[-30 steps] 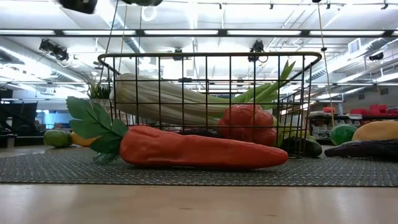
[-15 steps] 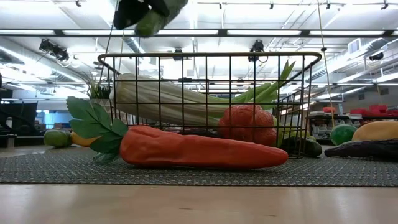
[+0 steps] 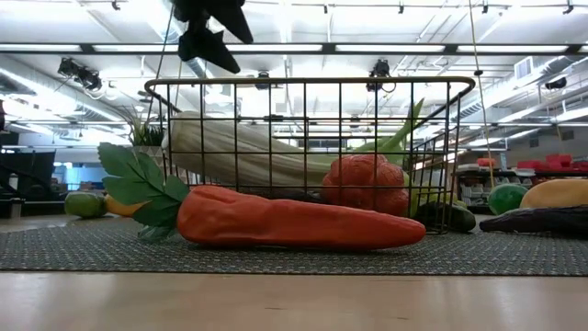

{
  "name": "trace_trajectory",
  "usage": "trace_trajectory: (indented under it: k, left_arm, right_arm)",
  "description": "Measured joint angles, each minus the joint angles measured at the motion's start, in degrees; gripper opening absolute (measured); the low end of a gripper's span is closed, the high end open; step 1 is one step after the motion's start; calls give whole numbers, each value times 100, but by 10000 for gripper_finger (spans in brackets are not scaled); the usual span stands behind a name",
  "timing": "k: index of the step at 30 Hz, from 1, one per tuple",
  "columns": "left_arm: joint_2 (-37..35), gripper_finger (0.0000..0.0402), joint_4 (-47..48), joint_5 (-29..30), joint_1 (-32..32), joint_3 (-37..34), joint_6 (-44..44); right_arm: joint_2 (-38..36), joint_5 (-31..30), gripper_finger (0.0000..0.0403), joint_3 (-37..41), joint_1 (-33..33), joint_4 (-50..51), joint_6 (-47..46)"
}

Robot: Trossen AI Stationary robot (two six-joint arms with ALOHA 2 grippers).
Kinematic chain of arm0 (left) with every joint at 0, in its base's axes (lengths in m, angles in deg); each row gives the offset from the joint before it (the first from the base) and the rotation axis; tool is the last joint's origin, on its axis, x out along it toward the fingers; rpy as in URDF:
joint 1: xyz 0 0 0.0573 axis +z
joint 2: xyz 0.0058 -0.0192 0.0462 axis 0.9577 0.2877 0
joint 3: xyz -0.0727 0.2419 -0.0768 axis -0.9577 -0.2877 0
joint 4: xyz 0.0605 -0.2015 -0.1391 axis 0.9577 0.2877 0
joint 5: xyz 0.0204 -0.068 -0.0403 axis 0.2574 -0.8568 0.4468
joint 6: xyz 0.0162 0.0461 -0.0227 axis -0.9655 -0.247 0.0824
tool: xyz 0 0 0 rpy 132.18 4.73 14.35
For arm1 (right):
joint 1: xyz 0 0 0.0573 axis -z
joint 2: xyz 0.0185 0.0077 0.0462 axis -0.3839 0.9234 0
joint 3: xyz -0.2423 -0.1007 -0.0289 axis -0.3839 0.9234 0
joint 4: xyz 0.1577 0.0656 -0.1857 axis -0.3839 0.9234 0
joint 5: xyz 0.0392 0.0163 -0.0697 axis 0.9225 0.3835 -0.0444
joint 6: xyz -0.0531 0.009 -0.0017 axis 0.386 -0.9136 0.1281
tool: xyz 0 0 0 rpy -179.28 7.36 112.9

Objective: Build produce basket
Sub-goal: Put the purple eggplant into the gold wire basket

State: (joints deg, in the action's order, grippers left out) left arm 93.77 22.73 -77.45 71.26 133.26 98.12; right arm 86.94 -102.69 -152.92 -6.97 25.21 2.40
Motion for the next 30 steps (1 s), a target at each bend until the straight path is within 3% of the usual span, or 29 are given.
trace_trajectory:
  k: [7, 14, 20, 27, 30]
  left_arm:
    - [-110, 300, -51, -530, -13, 0, 435]
    - [-766, 283, -359, -996, -30, 0, 1087]
    - [-1492, 266, -1211, -941, -439, 7, 1058]
    - [-2037, 239, -1679, -278, -1179, 7, 1059]
    - [-2103, 229, -1771, -81, -1464, 7, 1056]
  right_arm:
    - [293, 203, 348, -2, 0, -2, 307]
    - [742, 768, 348, -2, 57, -148, 896]
    - [946, 965, 348, 0, 48, -173, 882]
    - [920, 672, 348, -5, 44, -612, 899]
    - [931, 801, 348, -7, 42, -77, 887]
